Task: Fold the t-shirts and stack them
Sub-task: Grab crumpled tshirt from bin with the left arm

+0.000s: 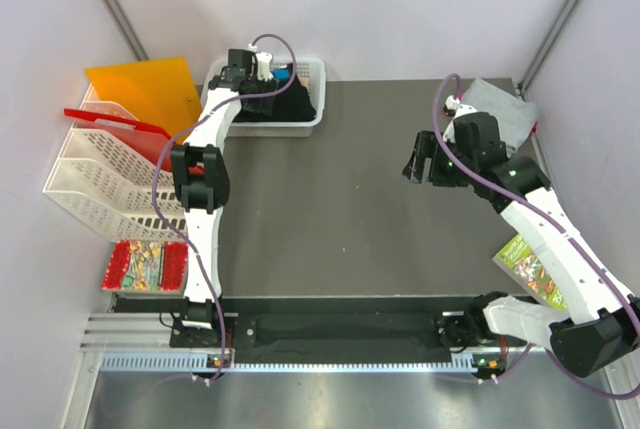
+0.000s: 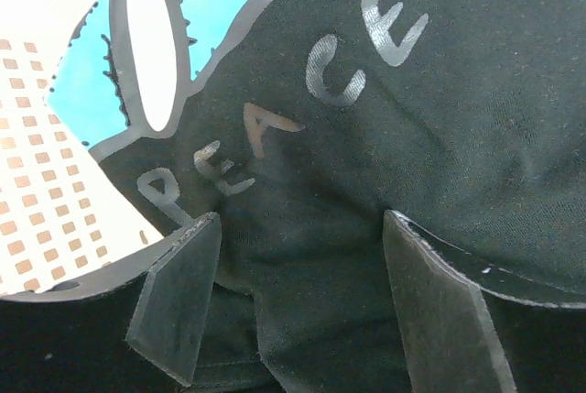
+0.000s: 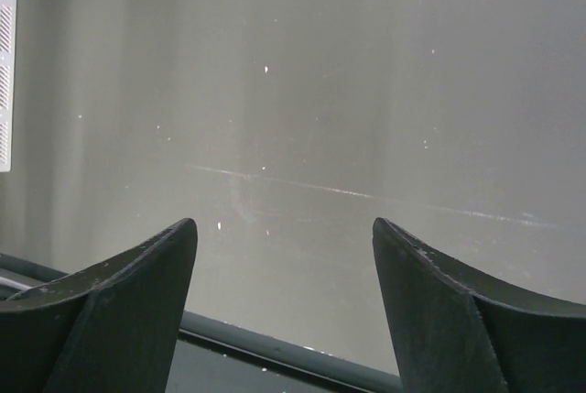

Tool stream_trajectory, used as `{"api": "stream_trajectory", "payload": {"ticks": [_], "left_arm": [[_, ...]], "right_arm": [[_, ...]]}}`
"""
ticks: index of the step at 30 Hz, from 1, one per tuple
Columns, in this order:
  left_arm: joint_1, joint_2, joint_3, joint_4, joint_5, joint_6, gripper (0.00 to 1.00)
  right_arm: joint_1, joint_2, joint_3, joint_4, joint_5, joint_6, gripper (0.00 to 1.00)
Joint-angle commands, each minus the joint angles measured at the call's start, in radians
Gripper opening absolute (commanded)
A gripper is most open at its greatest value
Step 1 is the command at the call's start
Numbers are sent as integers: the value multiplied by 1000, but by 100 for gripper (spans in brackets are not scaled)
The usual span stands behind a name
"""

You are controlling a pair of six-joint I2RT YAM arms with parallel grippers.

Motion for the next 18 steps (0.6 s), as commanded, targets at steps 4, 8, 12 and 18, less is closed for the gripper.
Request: {"api": "stream_trajectory", "payload": {"ticks": [4,8,12,18], "left_arm": [[7,5,20,34,73,9,39],[7,19,44,13,85,8,22],[9,9,46,-1,89,17,0],[15,-144,-8,48,163,32,0]], "right_arm": [[13,-7,12,37,-21,13,73],[13,-8,17,40,-21,13,71],[13,-8,15,48,-22,14,67],[11,-10,12,54,-24,8,63]]}}
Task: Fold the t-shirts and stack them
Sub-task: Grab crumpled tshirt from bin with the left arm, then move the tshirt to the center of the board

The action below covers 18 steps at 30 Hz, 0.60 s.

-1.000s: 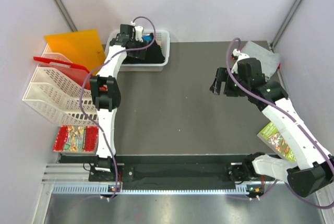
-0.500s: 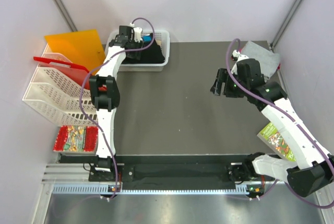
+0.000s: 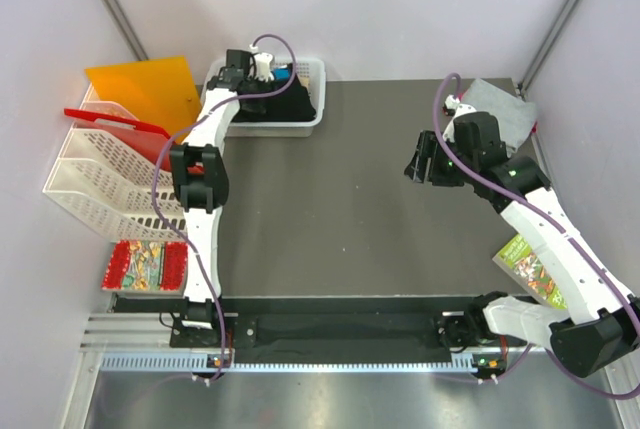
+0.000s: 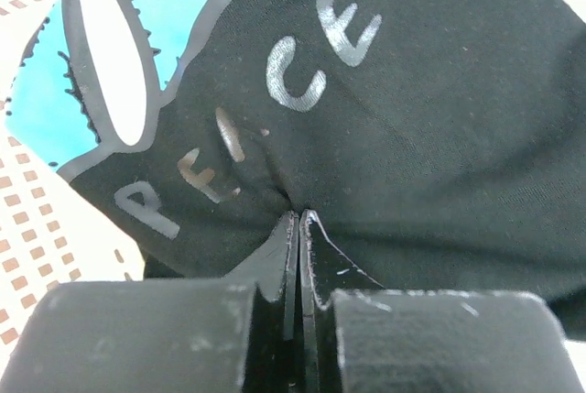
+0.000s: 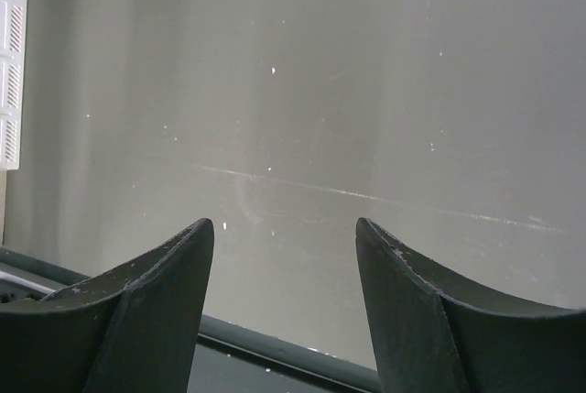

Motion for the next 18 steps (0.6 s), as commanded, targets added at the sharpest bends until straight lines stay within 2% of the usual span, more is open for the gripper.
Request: {"api": "stream_trajectory", "payload": {"ticks": [1,5,8,11,15,16,18], "left_arm": [[9,-180,-18,58,78,23,0],[7,-327,-35,68,166,31,0],[6,-488,-103,65,223,31,0],[3,-574,-141,4,288,44,0],[-23,-640,-166,-160,412,116,0],[-63,-651,-166,-271,421,152,0],[-111,-686,-184,-370,438,247,0]], "right_arm": [[13,-8,12,45,-8,0,63],[13,2,17,52,-13,-12,62],[13,10,17,58,-21,-23,61],[13,22,12,70,-30,-29,61],[13,31,7,79,-38,-35,61],[13,35,6,81,-39,-40,61],[14,42,6,85,-39,-49,61]]}}
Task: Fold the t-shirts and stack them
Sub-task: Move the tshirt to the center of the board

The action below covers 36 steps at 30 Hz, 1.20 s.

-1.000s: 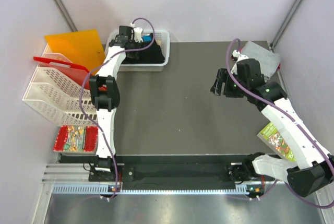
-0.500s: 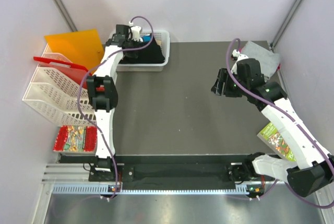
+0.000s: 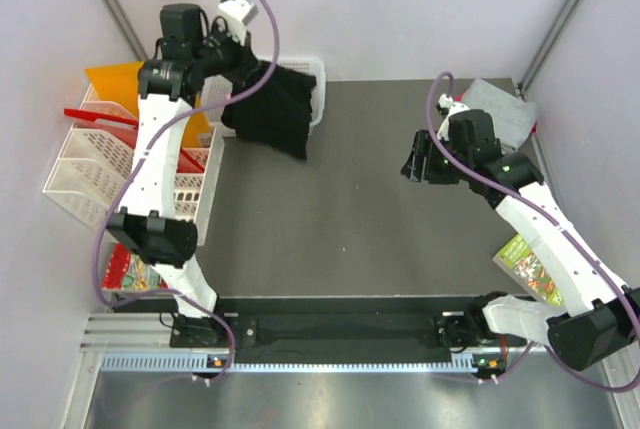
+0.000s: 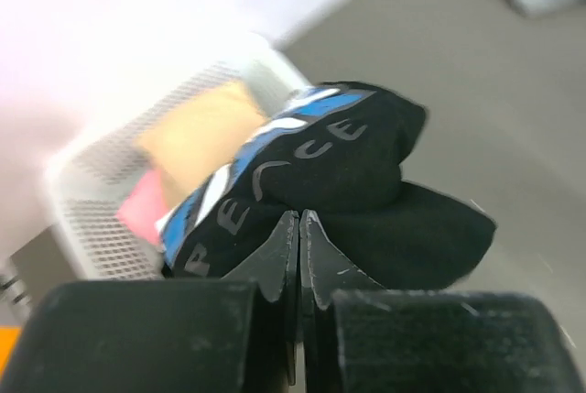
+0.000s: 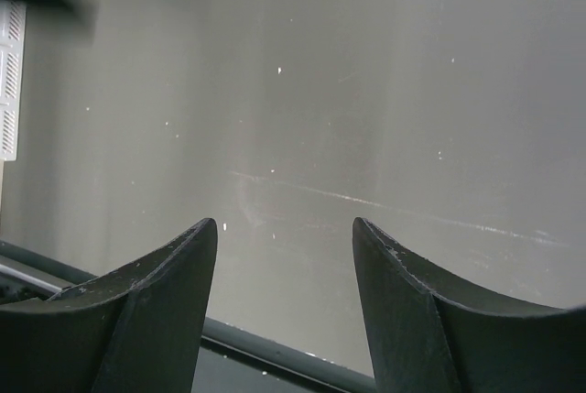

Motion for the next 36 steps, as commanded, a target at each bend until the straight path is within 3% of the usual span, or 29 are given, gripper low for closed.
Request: {"api": "stream_trajectory", "payload": {"ticks": [1,7,18,19,20,21,22,23,29,33,36], "left_arm": [[-139,-41,-50,-331,141,182,0],[-298,-104,-80,-458,132,274,0],[-463,-3,98,-449,170,152,0],[-469,15,127,-445,170,129,4],[-474,22,141,-447,185,121,18],[-480,29,151,-447,189,113,59],[-483,31,151,-445,187,95,76],[-483,31,145,-433,175,77,83],[-431,-18,-55,-334,0,61,90],[-249,-18,-296,-190,-34,23,94],[-160,38,-391,-64,-115,15,91]], "right_arm": [[14,9,9,58,-16,-29,61],[13,0,-3,67,-14,-42,61],[13,-57,-9,46,33,-40,59],[13,-65,-14,40,45,-34,59],[11,-75,-16,39,46,-31,59],[13,-81,-28,38,46,-29,59],[13,-86,-34,36,46,-22,59],[13,-95,-39,35,47,-19,59],[13,-98,-78,30,69,-2,66],[11,-71,-85,38,55,-2,68],[13,-29,-78,32,10,-10,69]]}}
